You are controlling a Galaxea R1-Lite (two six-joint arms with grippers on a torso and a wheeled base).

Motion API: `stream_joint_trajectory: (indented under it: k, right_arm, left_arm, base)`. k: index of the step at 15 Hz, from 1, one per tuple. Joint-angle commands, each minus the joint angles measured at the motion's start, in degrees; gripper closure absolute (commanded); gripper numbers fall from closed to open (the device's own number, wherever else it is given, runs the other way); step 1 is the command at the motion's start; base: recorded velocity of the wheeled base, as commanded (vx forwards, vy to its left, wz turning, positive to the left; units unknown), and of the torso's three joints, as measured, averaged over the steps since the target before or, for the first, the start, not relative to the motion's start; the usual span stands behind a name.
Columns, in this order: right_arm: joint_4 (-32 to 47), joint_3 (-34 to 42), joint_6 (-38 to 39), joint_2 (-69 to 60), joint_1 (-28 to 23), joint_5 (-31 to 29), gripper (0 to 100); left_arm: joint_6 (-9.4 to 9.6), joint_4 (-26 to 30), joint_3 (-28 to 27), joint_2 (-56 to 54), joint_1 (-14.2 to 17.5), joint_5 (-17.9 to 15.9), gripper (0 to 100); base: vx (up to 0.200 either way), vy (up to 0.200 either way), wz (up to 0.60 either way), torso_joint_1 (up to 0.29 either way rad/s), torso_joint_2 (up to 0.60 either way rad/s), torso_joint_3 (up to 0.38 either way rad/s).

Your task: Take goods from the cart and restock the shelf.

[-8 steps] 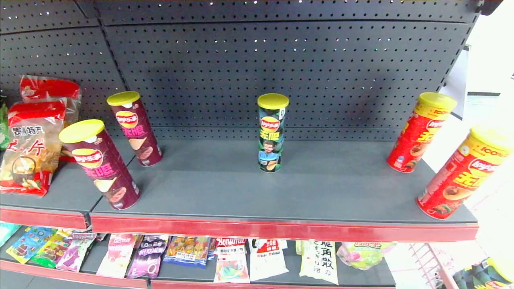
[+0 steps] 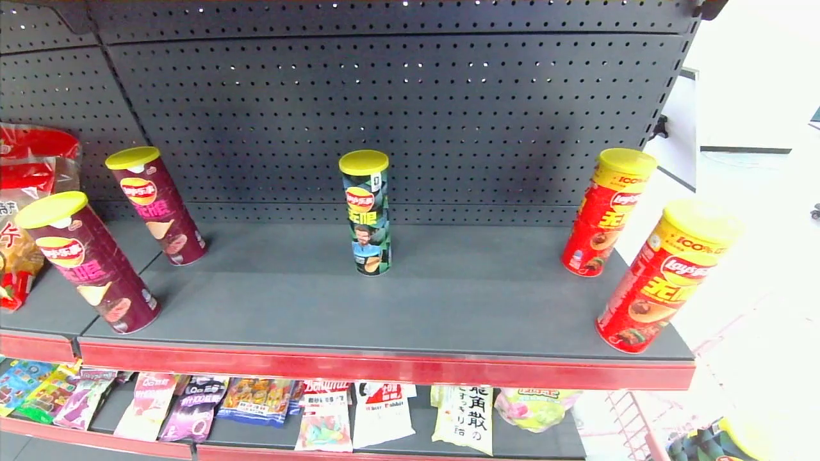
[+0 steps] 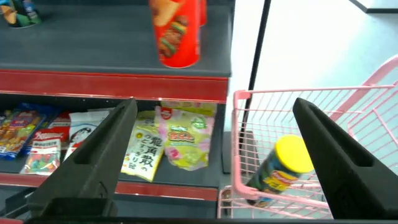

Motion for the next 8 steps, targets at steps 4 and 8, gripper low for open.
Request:
stream_joint_trajectory:
  k: [4, 8]
  right_arm:
    - [0.01, 0.00, 0.04, -0.02, 0.04, 0.04, 0]
    - [0.01, 0.00, -0.04, -0.02, 0.04, 0.30, 0]
  left_arm:
    - [-0.13, 0.00, 0.00, 0.00, -0.02, -0.01, 0]
    - [-0.13, 0.00, 0.00, 0.00, -0.02, -0.01, 0]
  base:
    - [0.000, -0.050, 0.00, 0.002, 0.00, 0.002]
    - [0.000, 0.000, -0.30, 0.001, 0.00, 0.002]
